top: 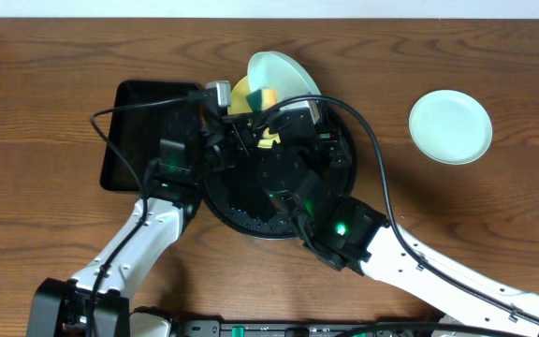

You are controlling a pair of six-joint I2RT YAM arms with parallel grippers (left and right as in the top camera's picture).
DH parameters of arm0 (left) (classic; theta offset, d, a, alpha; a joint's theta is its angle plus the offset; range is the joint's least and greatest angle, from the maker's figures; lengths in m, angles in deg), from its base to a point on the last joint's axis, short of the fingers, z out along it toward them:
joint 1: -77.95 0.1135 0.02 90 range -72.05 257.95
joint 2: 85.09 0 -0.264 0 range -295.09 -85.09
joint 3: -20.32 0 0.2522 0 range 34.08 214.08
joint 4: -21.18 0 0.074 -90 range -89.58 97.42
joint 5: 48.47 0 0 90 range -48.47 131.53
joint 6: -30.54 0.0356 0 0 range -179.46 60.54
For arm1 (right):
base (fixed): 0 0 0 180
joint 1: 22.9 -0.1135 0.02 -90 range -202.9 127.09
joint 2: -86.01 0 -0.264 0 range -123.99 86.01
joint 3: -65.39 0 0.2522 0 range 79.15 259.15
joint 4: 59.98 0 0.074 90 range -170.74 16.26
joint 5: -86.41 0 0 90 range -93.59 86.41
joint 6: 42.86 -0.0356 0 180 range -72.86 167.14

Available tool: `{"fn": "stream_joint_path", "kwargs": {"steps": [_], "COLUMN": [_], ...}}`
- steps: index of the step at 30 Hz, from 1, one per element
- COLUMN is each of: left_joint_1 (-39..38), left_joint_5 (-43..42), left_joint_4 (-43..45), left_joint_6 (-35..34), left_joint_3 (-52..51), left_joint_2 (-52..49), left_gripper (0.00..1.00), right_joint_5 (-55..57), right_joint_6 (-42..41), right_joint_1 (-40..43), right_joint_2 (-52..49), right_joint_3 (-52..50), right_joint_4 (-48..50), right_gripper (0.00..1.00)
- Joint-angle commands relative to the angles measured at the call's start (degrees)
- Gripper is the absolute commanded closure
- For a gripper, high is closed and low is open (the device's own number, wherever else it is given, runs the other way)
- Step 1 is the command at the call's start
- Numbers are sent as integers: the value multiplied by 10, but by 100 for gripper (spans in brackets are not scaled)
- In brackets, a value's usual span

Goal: Clean dirty plates on tray and stack at the side

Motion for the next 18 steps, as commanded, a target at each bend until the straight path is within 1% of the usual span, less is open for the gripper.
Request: {"fn": "stream_joint_path", "kwargs": {"steps": [1,4,7,11,14,16,18], "left_joint_1": [27,53,73,91,102,104,95], "left_joint_5": [-17,-69,-99,-126,-126,-126,-127], "left_joint_4": [16,41,48,42,18,-19,-76], "left_joint_6": [13,-15,-52,-54,-54,-54,-56], "left_joint_3": [5,5,5,5,5,5,5], "left_joint_2": [11,35,72,131,162,175,178], "left_gripper": [92,92,92,92,92,92,92], "right_joint_5": [6,6,5,5,5,5,5], "right_joint_6": [-15,-15,-15,-15,-15,-15,-15], "right_joint_1": [-4,1,11,26,34,34,34], "right_joint_2": [12,12,12,12,12,12,12], "right_joint_3": [5,6,5,5,5,5,5], "right_joint_4": [0,-9,-15,-16,-16,-16,-16], "right_gripper": [99,99,99,99,99,99,99]}}
